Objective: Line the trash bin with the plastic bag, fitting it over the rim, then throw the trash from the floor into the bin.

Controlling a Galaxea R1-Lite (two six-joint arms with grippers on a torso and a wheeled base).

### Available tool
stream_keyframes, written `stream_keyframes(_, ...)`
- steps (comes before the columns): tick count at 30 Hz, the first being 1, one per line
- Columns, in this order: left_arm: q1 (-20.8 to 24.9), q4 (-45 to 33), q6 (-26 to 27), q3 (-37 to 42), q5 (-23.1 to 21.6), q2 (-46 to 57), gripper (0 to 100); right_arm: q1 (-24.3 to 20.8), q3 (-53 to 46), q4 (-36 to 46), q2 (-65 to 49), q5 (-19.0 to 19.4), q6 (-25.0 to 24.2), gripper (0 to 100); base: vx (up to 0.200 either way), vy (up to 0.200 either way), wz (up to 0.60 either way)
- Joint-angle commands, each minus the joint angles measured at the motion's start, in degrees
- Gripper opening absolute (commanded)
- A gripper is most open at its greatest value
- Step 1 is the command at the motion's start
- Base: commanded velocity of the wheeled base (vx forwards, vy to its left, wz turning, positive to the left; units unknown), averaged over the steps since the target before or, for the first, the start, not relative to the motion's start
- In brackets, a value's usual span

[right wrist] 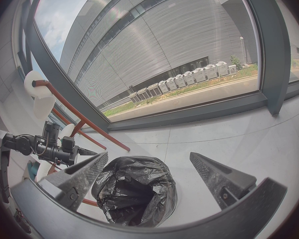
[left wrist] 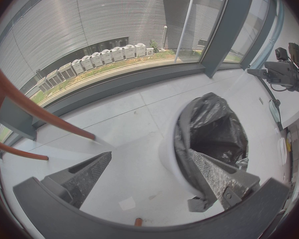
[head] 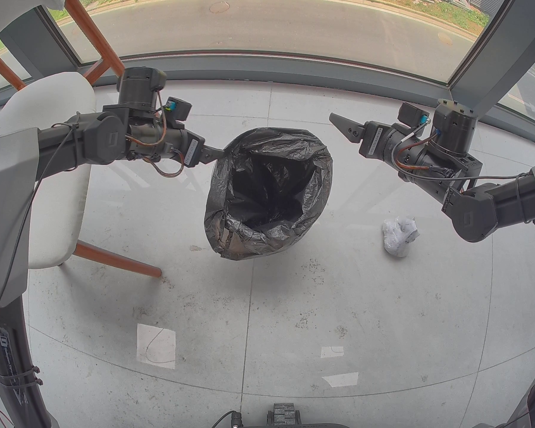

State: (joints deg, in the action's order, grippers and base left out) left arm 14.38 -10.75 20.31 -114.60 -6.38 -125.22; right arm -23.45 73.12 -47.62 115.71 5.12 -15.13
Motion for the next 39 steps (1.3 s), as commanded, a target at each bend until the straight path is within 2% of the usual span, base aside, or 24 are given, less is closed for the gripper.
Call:
stream_keyframes(1,4.2,-1.4,-0.4,0.0,0.5,0.2,100,-0.1,-0.2,0.0,0.1,0.1,-0.1,100,0.0,0.0,0.0)
stream_keyframes(3,7.0,-1.7,-0.4,0.0,2.0,-0.1,100,-0.1,-0.2,0.0,0.2,0.1,-0.1,100,0.0,0.0,0.0)
stream_keyframes(8,8.7,-4.6,-0.4,0.0,3.0,-2.2,100,-0.7,-0.3,0.0,0.3,-0.8,-0.1,100,0.0,0.0,0.0)
stream_keyframes(12,10.3,-7.4,-0.4,0.0,5.9,-2.9,100,-0.8,-0.3,0.0,0.3,-1.2,-0.2,100,0.0,0.0,0.0)
stream_keyframes(25,9.8,-6.8,-0.2,0.0,6.2,-4.3,100,-0.7,-0.7,-0.1,0.1,-1.2,-0.2,100,0.0,0.0,0.0)
stream_keyframes(29,9.9,-9.1,-0.5,0.0,9.0,-2.0,100,-0.6,-1.1,-0.2,0.0,-1.2,-0.2,100,0.0,0.0,0.0)
stream_keyframes(35,11.0,-25.7,-1.6,0.0,8.6,10.5,100,-0.3,-3.9,-0.3,-1.6,-1.1,-0.2,100,0.0,0.0,0.0)
stream_keyframes(37,14.7,-30.2,-3.0,0.0,8.5,13.2,100,-0.3,-4.7,-1.6,-1.8,-1.1,-0.2,100,0.0,0.0,0.0)
stream_keyframes(39,18.0,-40.1,-4.5,0.0,9.5,17.4,100,-0.3,-5.4,-2.7,-1.8,-1.1,-0.1,100,0.0,0.0,0.0)
